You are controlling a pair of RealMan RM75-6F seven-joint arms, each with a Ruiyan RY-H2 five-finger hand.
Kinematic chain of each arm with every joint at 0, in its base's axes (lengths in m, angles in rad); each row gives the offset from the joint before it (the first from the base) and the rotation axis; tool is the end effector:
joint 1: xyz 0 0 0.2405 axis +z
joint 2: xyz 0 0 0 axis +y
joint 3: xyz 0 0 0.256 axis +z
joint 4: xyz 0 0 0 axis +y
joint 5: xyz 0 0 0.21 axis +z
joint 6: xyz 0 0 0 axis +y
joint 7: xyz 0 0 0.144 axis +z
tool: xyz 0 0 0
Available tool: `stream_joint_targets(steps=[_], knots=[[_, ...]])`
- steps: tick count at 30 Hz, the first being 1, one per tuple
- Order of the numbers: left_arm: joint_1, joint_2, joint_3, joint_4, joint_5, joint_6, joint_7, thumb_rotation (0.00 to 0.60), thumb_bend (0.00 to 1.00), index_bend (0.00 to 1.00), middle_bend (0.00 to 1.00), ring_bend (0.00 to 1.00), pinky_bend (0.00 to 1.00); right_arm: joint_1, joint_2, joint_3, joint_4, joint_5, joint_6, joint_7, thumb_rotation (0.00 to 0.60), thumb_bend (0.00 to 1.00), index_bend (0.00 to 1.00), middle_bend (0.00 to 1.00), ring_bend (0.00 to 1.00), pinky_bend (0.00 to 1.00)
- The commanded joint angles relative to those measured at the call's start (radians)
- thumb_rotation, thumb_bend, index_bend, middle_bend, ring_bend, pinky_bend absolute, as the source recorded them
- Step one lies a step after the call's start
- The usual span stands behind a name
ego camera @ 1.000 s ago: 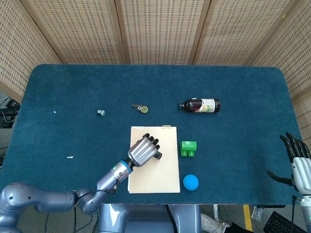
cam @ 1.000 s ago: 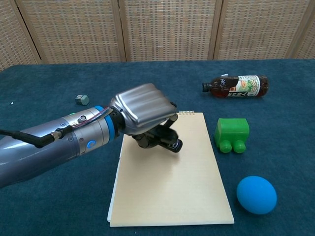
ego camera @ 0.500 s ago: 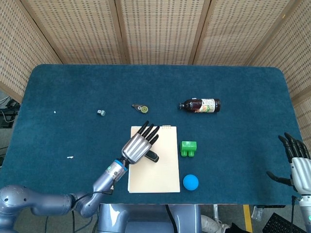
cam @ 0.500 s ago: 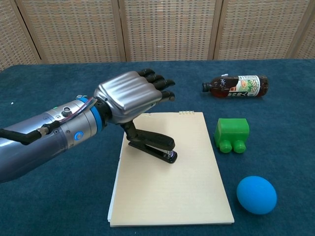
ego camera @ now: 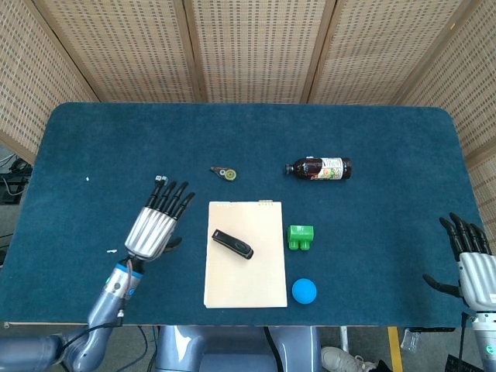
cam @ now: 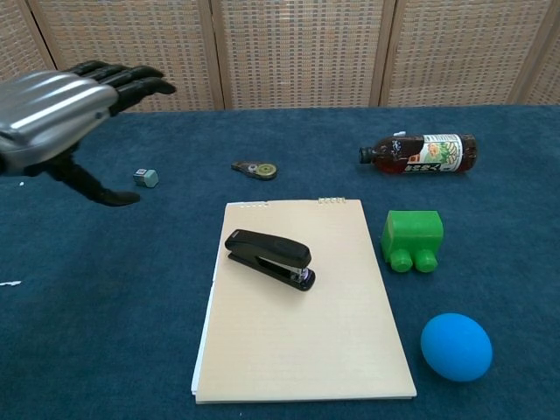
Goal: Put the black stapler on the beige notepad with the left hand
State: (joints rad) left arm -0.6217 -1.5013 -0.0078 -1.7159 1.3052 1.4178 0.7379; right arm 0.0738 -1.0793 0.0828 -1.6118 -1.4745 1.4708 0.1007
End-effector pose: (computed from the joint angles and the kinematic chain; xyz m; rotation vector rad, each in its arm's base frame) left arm -0.1425 0.2733 0.0252 -1.7637 -0.4881 -0.9247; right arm -0.3171 -0.1846 0.1764 1.3207 -0.9507 0.9508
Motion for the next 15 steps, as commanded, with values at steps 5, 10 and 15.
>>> stream_joint_targets(steps=[5,10,15], knots=[[0.204,0.186,0.113,-0.094,-0.027,0.14,-0.064,0.6,0.19,0.0,0.0,0.0,0.0,0.004,-0.032,-0.006,-0.004,0.001,-0.002,-0.098,0.6,0.18,0.04,0.0,0.0,0.0],[0.297,0.213,0.16,-0.07,-0.015,0.198,-0.09,0.6,0.19,0.0,0.0,0.0,0.0,0.007,-0.039,-0.007,-0.013,-0.001,-0.004,-0.114,0.6,0.18,0.03,0.0,0.0,0.0],[0.366,0.247,0.176,-0.05,-0.005,0.221,-0.159,0.6,0.19,0.0,0.0,0.0,0.0,0.011,-0.044,-0.008,-0.01,0.0,-0.012,-0.118,0.6,0.18,0.03,0.0,0.0,0.0]])
